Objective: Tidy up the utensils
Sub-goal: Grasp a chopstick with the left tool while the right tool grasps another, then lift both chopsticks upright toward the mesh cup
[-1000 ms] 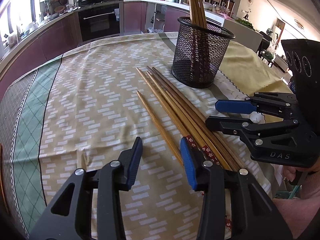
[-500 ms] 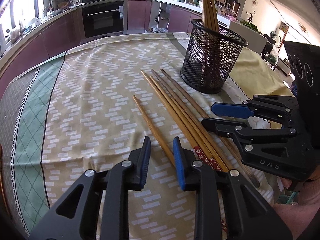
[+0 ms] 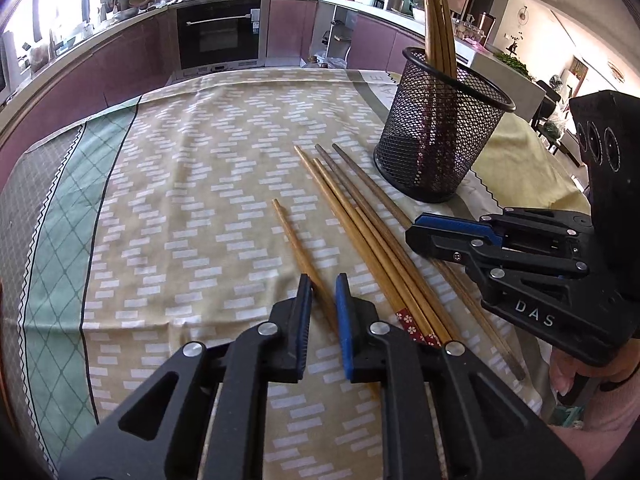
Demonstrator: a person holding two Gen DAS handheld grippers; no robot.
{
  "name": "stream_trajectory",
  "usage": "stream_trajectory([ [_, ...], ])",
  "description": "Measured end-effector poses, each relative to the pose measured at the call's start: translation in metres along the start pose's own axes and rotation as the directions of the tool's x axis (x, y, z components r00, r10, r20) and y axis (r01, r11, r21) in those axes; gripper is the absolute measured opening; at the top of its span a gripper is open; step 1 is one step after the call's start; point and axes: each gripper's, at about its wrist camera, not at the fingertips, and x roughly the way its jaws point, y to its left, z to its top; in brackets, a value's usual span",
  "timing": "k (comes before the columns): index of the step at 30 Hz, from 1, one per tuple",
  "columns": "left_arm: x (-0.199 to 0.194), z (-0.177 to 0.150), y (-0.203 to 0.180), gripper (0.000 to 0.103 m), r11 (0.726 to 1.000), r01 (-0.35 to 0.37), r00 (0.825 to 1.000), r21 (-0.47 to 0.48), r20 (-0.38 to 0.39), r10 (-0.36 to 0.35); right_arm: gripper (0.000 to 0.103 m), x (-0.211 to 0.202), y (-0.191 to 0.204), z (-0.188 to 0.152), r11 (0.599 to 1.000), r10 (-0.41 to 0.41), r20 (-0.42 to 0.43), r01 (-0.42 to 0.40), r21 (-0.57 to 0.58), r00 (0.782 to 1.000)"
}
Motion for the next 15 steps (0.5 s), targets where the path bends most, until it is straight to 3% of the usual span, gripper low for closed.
stream_trajectory([
  [8, -0.008, -0.002, 0.004, 0.001, 1.000, 0.003, 1.000, -0.018, 0.022, -0.003, 0.006, -0.013, 0.000, -0.002, 1.000, 0.029, 0.023, -0.029, 0.001, 0.999],
  [13, -0.012, -0.003, 0.003, 0.002, 1.000, -0.003, 1.000, -0.001, 0.023, 0.003, 0.006, -0.021, 0.000, -0.003, 0.999, 0.050, 0.038, -0.049, -0.004, 0.998],
  [15, -0.010, -0.004, 0.004, 0.010, 1.000, -0.008, 1.000, -0.007, 0.012, 0.008, 0.006, -0.023, 0.001, -0.003, 0.999, 0.052, 0.040, -0.051, -0.007, 0.998],
])
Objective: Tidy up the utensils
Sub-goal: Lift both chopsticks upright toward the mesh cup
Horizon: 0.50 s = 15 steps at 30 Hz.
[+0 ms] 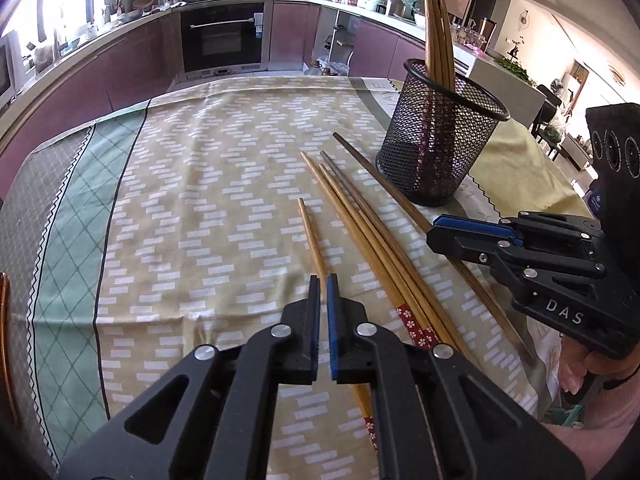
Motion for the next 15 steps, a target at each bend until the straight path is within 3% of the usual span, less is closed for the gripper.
stream_trajectory([
  [1, 0.001, -0.001, 0.000, 0.019, 1.000, -0.001, 1.000, 0.003, -0.003, 0.001, 0.006, 0.000, 0.000, 0.000, 1.000, 0.002, -0.001, -0.002, -0.001, 1.000],
  [8, 0.008, -0.004, -0.007, 0.021, 0.999, -0.031, 0.999, 0.039, -0.010, 0.031, 0.006, -0.001, 0.002, -0.002, 1.000, 0.013, -0.003, -0.013, -0.010, 1.000],
  [11, 0.011, -0.002, -0.010, 0.011, 0.998, -0.047, 0.999, 0.044, -0.004, 0.047, 0.006, -0.004, 0.003, -0.002, 1.000, 0.020, 0.006, -0.020, -0.017, 1.000],
  [15, 0.010, -0.001, -0.011, 0.007, 0.998, -0.056, 0.998, 0.033, 0.004, 0.056, 0.006, -0.011, 0.005, 0.000, 0.999, 0.028, 0.027, -0.027, -0.025, 0.999],
])
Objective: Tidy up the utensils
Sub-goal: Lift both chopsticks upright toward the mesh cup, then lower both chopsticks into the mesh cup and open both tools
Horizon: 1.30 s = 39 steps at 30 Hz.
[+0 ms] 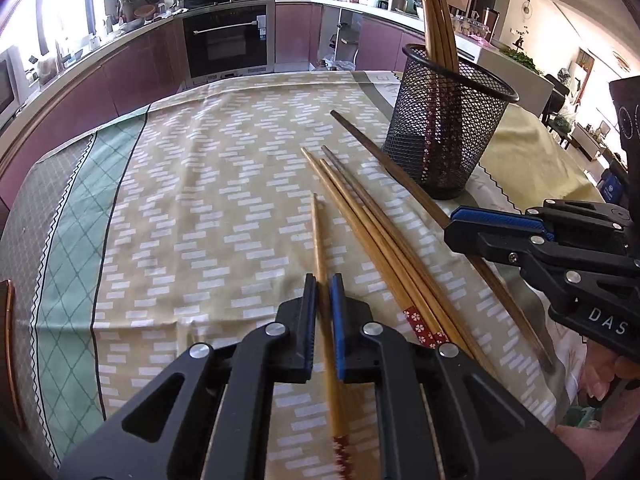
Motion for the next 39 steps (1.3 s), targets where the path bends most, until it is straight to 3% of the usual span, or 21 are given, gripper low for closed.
stream_trajectory([
  [8, -0.021, 0.006, 0.008, 0.007, 0.998, 0.058, 0.998, -0.015, 0.039, -0.057, 0.006, -0.015, -0.001, 0.007, 1.000, 0.023, 0.053, -0.023, 0.011, 0.998],
  [14, -0.054, 0.019, 0.012, 0.007, 0.990, 0.143, 0.984, -0.014, 0.107, -0.141, 0.006, -0.035, -0.006, 0.014, 0.999, 0.036, 0.118, -0.039, 0.023, 0.992],
  [27, -0.127, 0.057, 0.014, 0.007, 0.967, 0.251, 0.926, 0.032, 0.283, -0.250, 0.006, -0.074, -0.026, 0.038, 0.997, 0.041, 0.256, -0.055, 0.050, 0.966],
  [39, -0.165, 0.108, 0.008, 0.007, 0.965, 0.255, 0.875, 0.058, 0.412, -0.256, 0.006, -0.106, -0.036, 0.068, 0.999, 0.025, 0.358, -0.033, 0.018, 0.933],
])
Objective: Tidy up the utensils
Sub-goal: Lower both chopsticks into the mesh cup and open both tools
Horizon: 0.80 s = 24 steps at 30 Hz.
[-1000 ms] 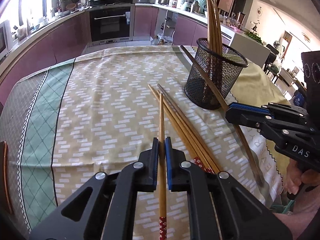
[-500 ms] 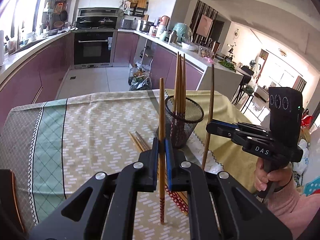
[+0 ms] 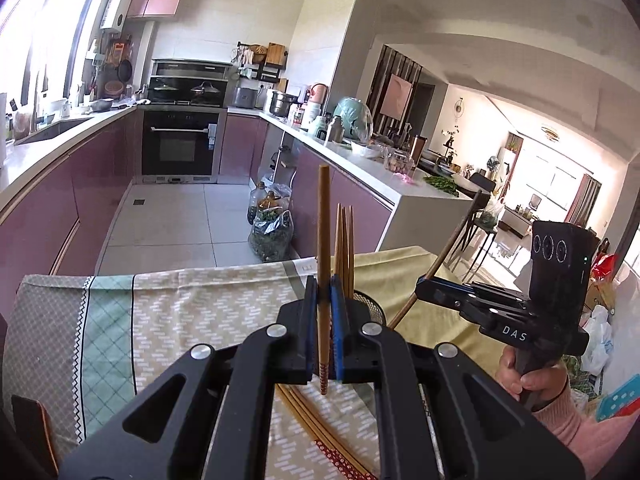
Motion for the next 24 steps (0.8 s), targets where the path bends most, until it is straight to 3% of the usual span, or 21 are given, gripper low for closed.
stream_trajectory([
  [16, 0.016, 0.051, -0.038, 0.007, 0.998, 0.016, 0.996, 0.063, 0.089, -0.022, 0.006, -0.007, -0.010, 0.038, 0.999, -0.044, 0.079, 0.046, -0.017, 0.996],
  [24, 0.048, 0.040, -0.046, 0.007, 0.996, -0.003, 1.000, 0.084, 0.009, 0.002, 0.006, 0.006, -0.018, 0.039, 0.999, -0.050, 0.076, 0.050, 0.004, 0.996],
])
